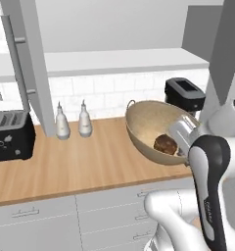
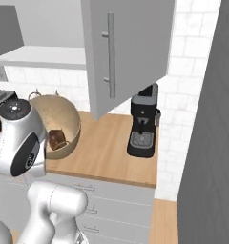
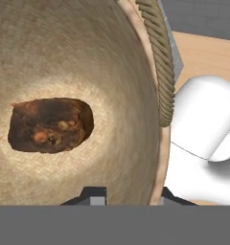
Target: Open the cabinet, pick up the bread from the cabinet and place it in the basket. Then move the basket to the dining counter.
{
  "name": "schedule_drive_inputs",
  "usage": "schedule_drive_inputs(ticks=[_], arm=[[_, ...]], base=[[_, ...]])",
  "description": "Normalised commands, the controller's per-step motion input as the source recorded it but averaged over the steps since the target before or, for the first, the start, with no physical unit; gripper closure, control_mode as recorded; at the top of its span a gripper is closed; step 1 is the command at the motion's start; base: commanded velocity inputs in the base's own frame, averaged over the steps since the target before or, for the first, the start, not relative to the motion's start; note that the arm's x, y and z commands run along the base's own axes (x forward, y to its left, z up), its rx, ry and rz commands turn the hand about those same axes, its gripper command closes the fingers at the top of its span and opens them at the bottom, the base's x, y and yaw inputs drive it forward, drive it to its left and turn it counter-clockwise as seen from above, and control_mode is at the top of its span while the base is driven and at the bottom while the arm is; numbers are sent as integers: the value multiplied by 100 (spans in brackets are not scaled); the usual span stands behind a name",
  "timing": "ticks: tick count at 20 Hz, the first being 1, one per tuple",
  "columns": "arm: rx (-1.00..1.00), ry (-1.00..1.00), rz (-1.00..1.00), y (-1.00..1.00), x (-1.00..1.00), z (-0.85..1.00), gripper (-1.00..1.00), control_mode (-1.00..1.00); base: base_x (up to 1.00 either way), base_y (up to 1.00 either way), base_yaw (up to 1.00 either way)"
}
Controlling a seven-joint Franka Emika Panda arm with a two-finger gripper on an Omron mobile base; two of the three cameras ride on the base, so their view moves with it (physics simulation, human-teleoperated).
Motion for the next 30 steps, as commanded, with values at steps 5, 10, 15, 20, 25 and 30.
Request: schedule_drive_inputs(ticks=[5, 10, 15, 20, 25, 30], arm=[[0, 0, 0, 0, 0, 0, 100, 100], [0, 0, 0, 0, 0, 0, 100, 100], [0, 0, 0, 0, 0, 0, 100, 100], [0, 0, 0, 0, 0, 0, 100, 100], [0, 0, 0, 0, 0, 0, 100, 100], [0, 0, 0, 0, 0, 0, 100, 100]], base=[[-62, 9, 1], [-30, 96, 51], [0, 14, 95], [0, 0, 100], [0, 0, 100], [0, 0, 100]])
